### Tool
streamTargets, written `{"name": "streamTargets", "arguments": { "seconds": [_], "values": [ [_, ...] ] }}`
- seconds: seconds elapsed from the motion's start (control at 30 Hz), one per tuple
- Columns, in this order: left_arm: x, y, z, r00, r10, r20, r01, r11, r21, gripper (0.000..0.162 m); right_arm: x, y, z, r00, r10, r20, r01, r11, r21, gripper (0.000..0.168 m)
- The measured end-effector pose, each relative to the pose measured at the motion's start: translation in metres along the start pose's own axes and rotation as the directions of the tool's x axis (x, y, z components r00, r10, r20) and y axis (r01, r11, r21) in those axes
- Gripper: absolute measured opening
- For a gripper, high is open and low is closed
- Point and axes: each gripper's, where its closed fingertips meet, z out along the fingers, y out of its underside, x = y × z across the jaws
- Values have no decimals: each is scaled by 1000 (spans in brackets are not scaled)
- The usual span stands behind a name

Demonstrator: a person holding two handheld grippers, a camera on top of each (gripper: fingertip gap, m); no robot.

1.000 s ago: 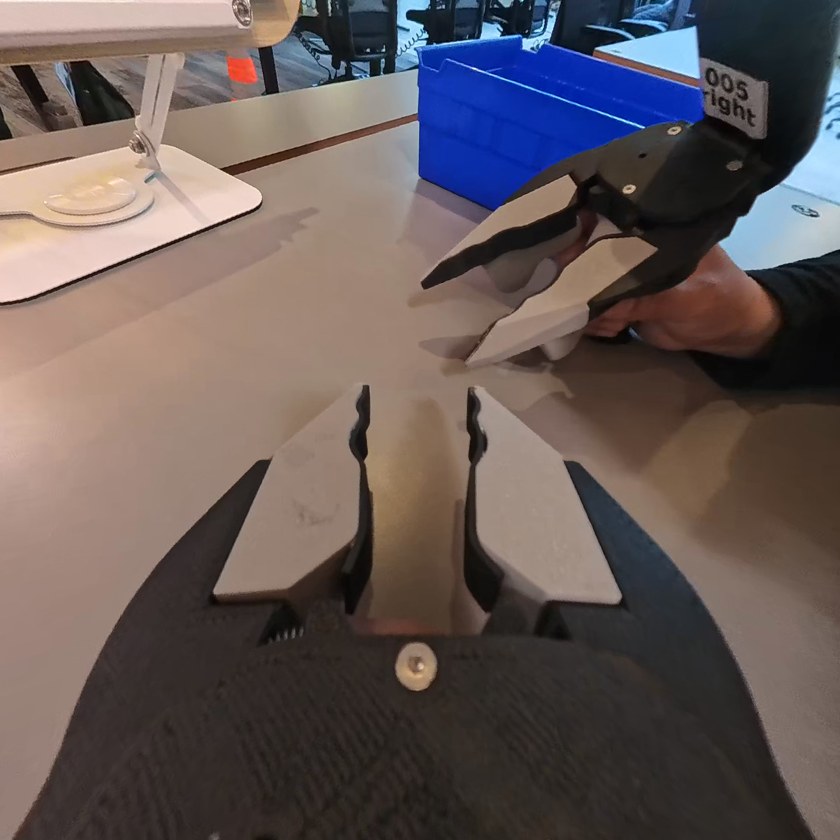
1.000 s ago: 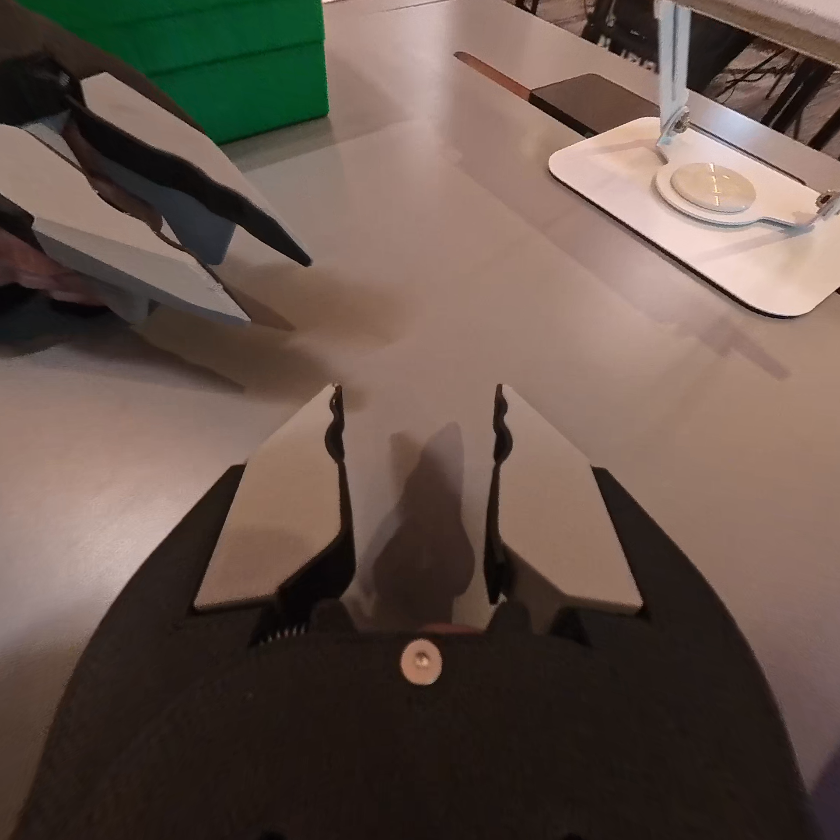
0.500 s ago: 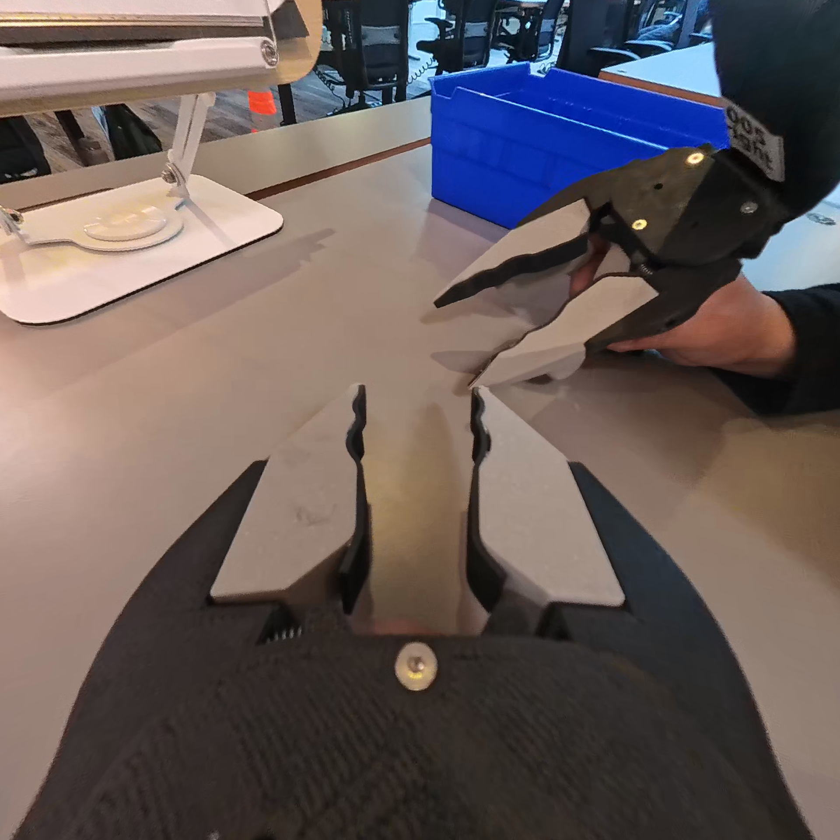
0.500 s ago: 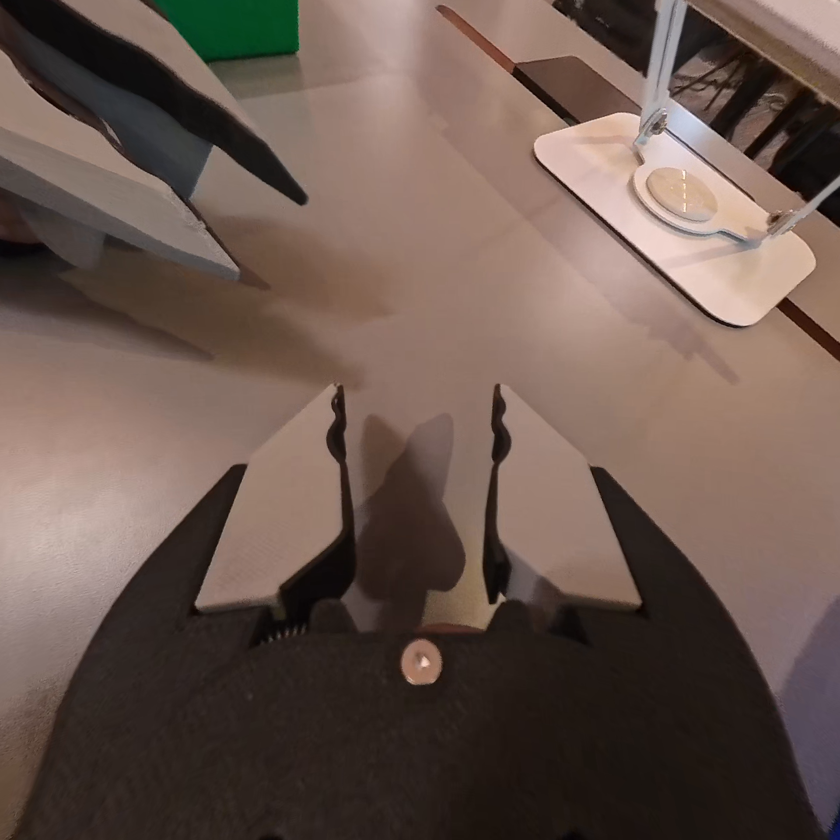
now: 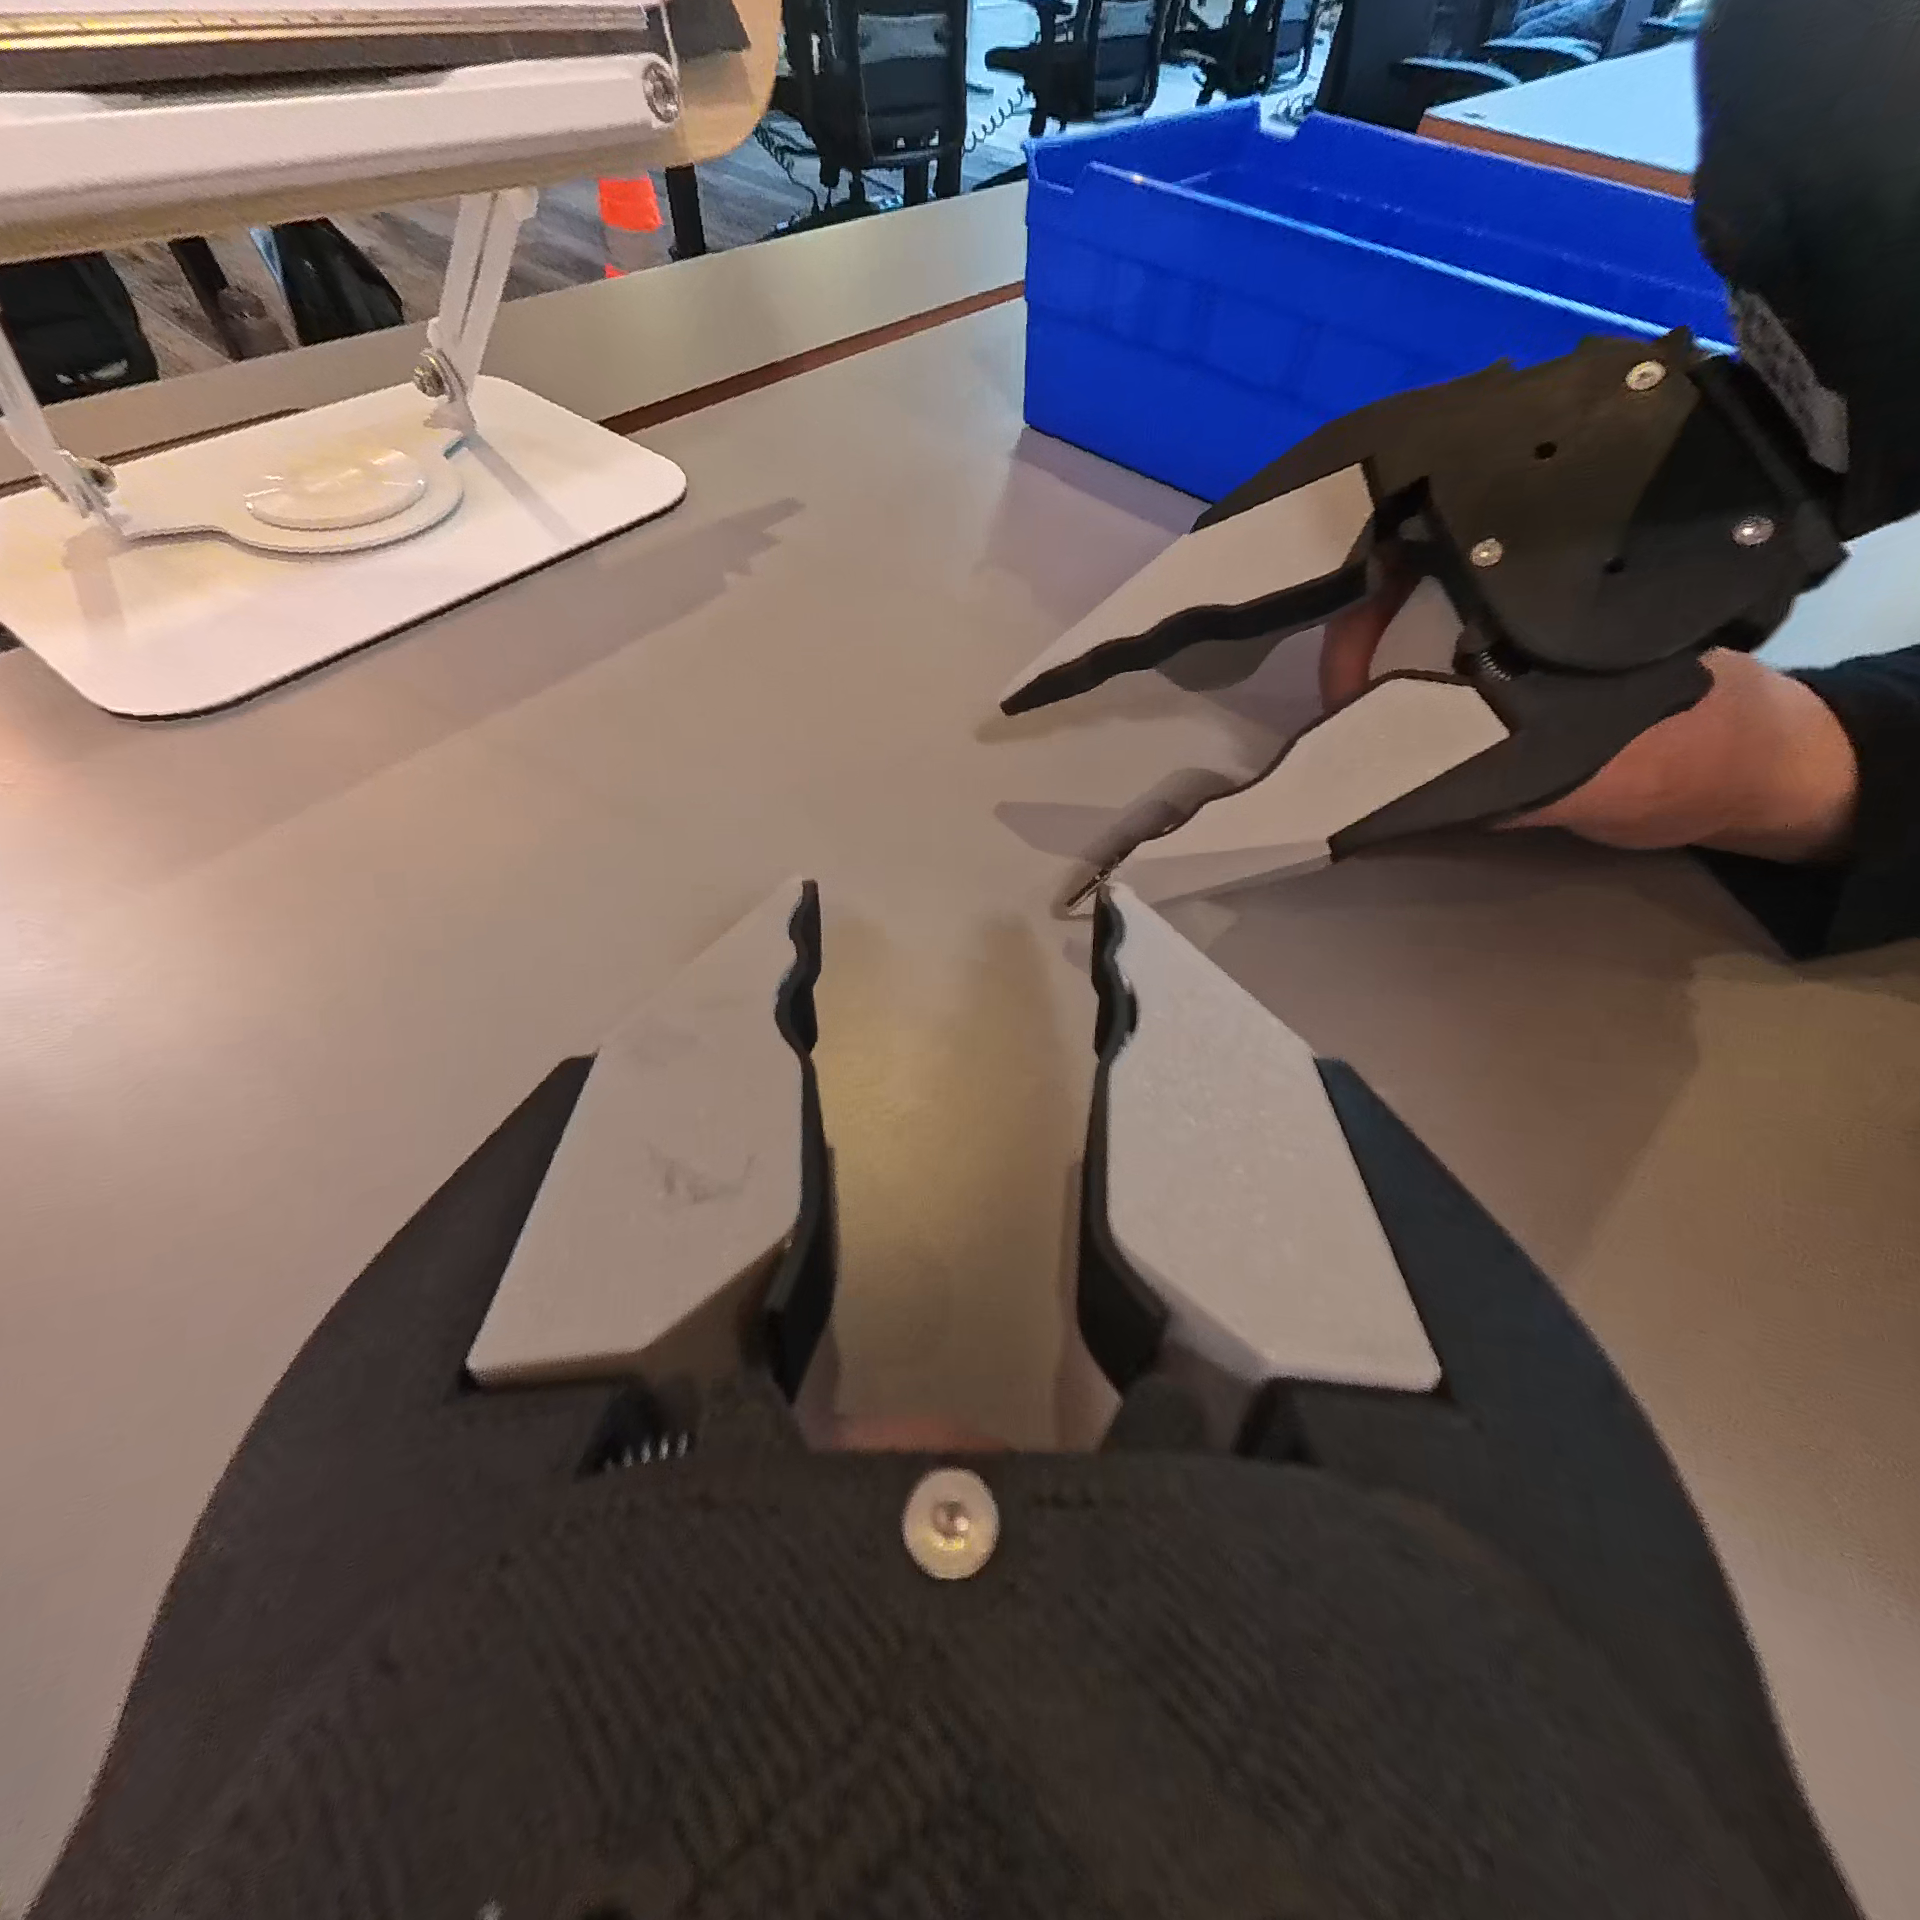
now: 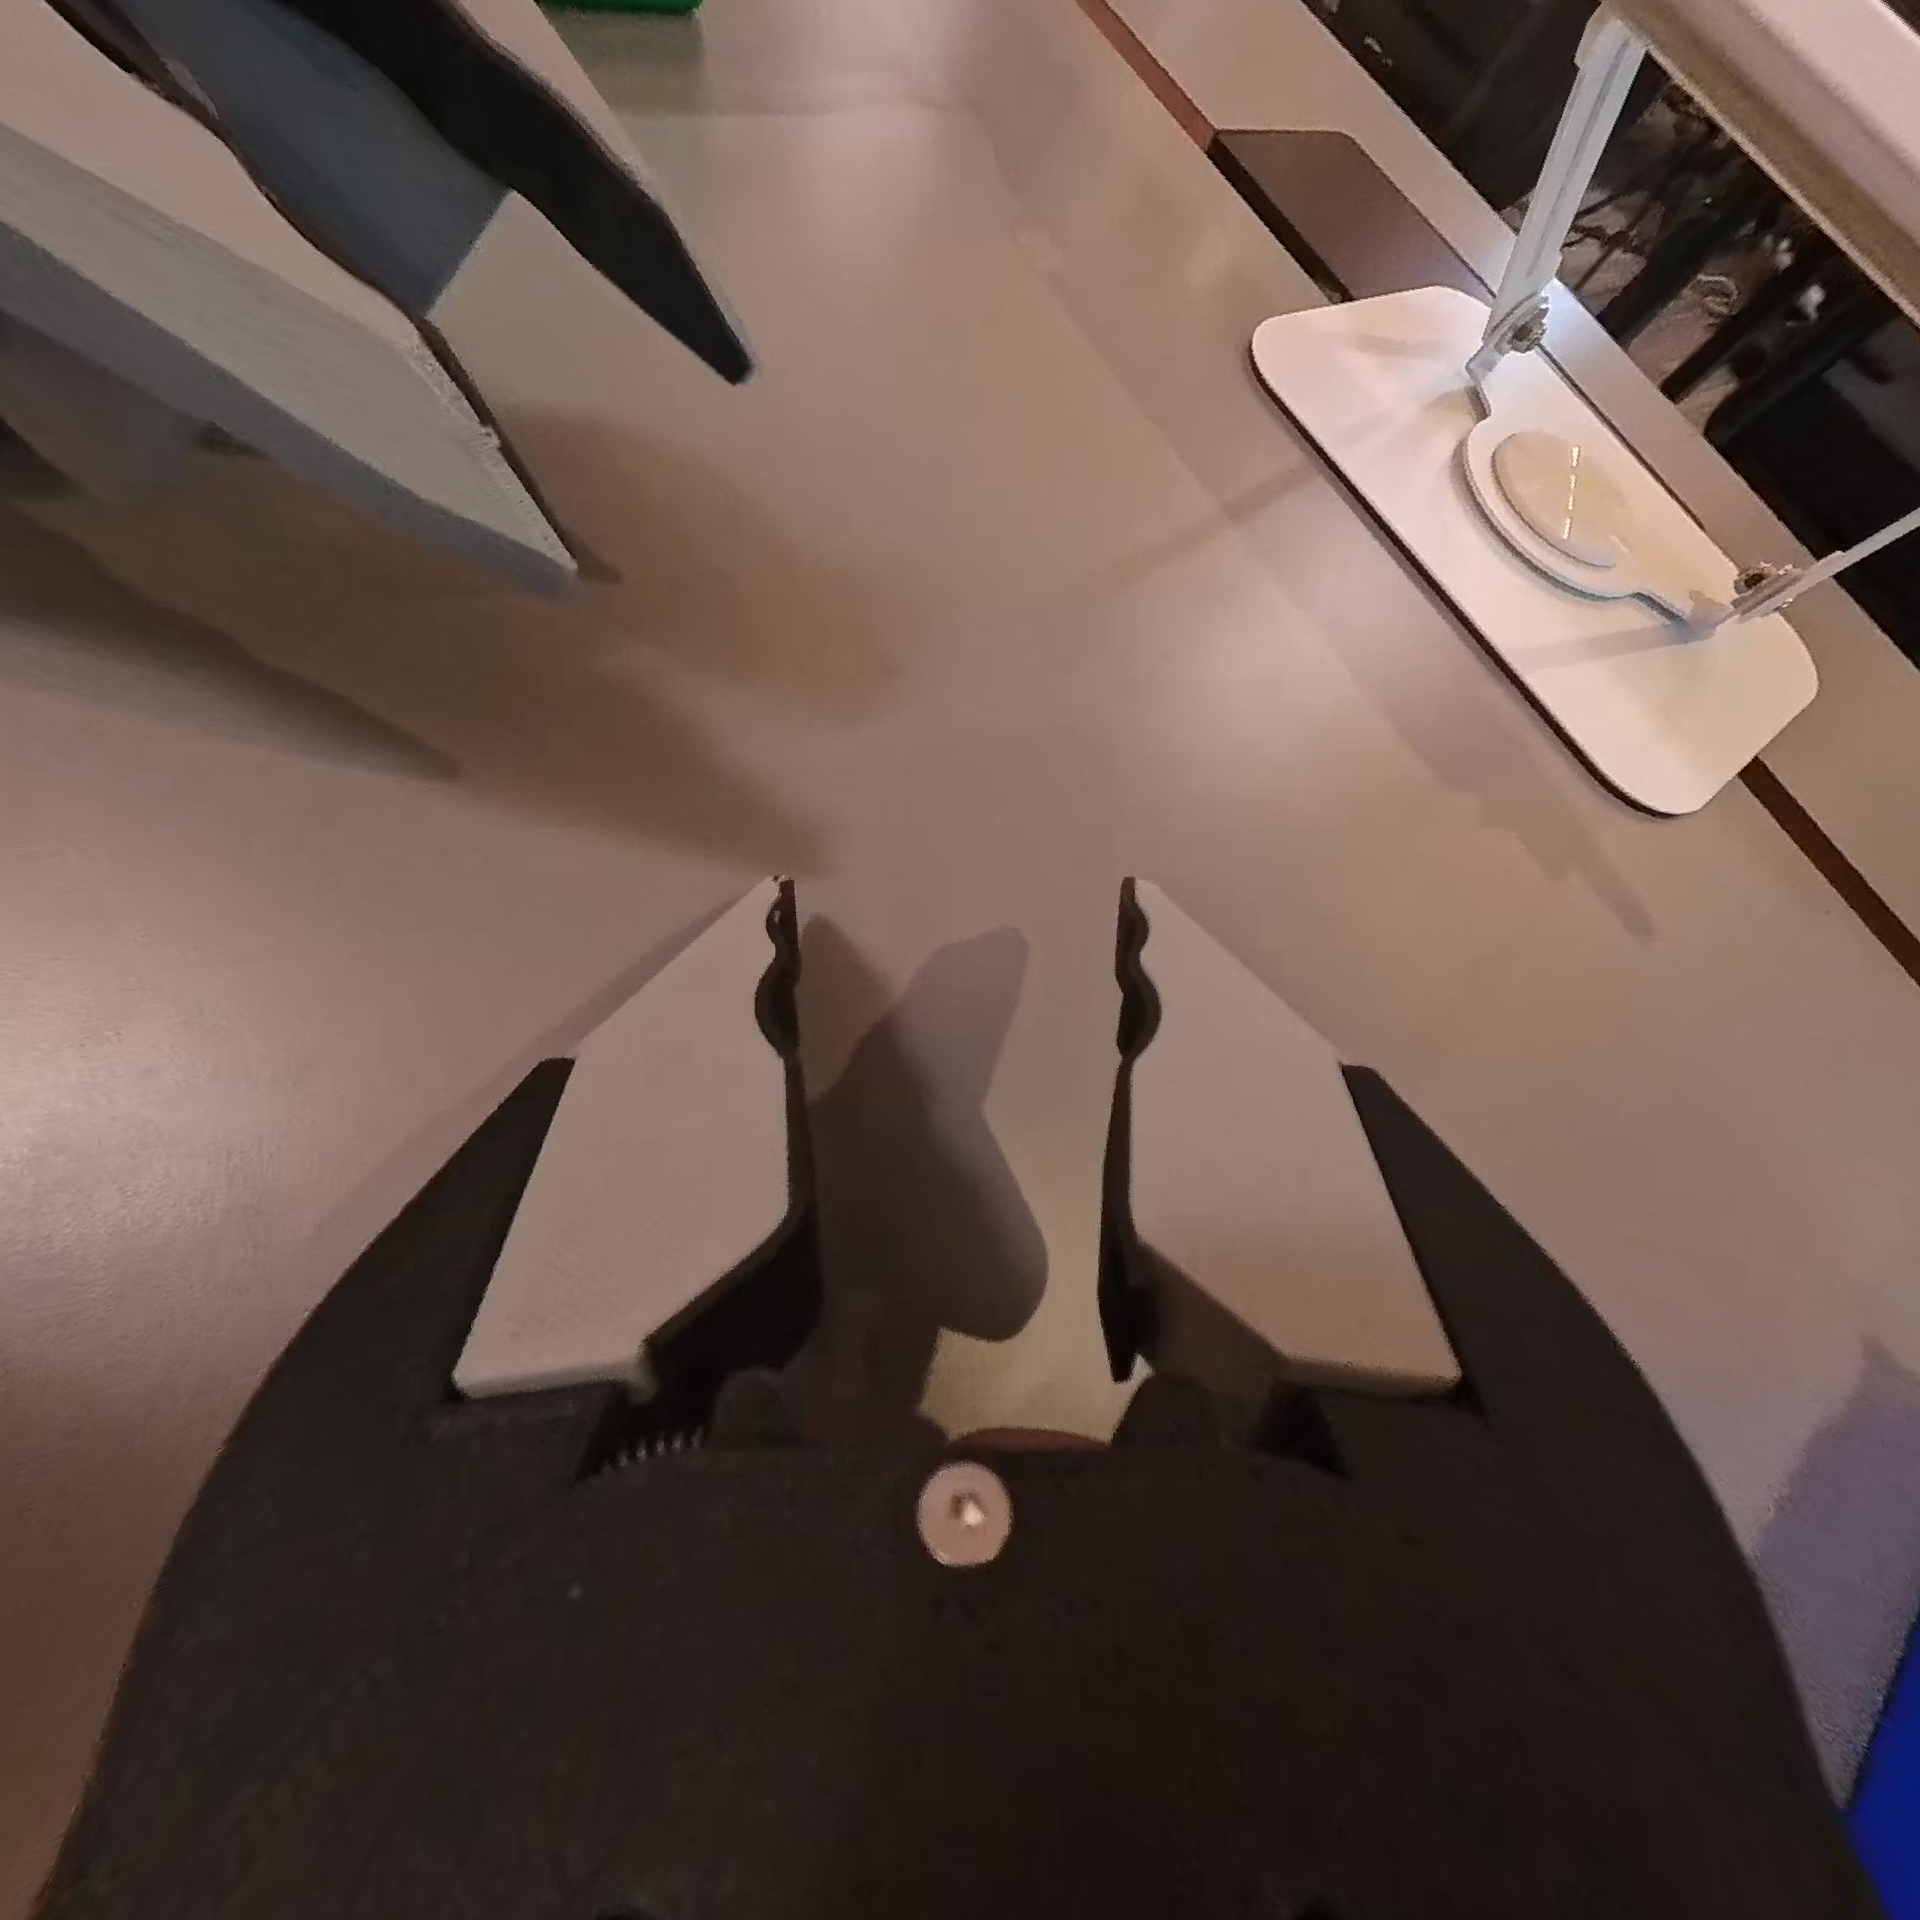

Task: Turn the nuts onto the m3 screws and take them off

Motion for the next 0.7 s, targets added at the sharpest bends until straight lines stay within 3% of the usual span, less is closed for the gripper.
{"name": "streamTargets", "arguments": {
  "seconds": [0.53, 0.7],
  "values": [
    [12, -3, -8, 999, -28, -45, 30, 999, 31, 53, -11, -2, -6, 996, 23, 90, -25, 999, 28, 61],
    [31, -49, -54, 992, -65, -109, 81, 985, 153, 49, -14, -1, -9, 995, 8, 98, -11, 999, 30, 60]
  ]
}}
